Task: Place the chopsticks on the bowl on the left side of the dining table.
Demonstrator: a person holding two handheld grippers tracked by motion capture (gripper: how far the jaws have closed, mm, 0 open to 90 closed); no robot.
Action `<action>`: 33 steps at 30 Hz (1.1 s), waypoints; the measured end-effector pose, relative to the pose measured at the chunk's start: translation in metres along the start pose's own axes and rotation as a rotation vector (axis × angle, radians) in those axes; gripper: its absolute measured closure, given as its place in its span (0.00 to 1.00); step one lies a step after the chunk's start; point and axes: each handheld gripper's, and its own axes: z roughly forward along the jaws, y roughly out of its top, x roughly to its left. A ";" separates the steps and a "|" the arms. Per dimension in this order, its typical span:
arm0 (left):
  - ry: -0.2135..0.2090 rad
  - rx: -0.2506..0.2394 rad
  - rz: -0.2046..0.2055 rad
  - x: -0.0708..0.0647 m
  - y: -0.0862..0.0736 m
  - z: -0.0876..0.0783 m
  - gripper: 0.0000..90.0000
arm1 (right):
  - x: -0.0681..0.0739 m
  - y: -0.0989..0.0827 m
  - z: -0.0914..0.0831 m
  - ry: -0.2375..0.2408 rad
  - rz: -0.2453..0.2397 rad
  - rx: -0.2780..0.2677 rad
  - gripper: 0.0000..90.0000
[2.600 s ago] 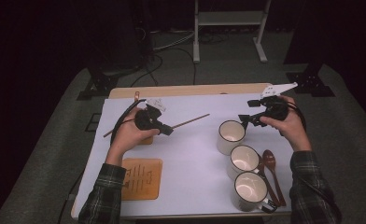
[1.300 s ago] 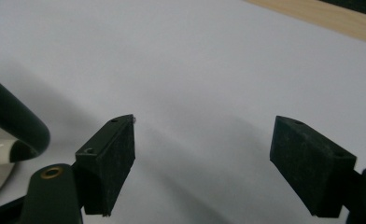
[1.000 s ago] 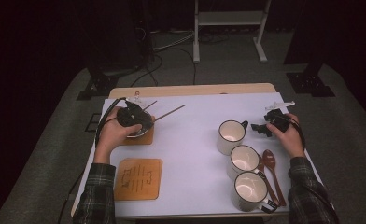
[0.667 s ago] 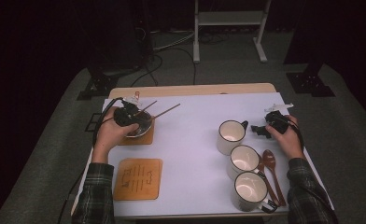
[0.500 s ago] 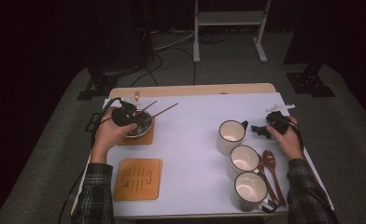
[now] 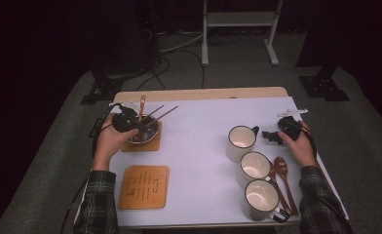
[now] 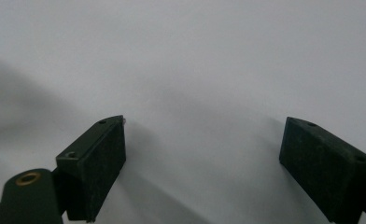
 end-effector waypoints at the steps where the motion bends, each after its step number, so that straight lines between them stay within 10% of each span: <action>1: 0.005 -0.002 -0.006 0.001 -0.001 0.001 0.93 | 0.000 0.000 0.000 0.000 0.001 0.000 0.15; 33: 0.058 0.025 -0.084 0.030 -0.026 0.014 0.93 | 0.000 0.000 0.000 0.001 0.002 -0.002 0.14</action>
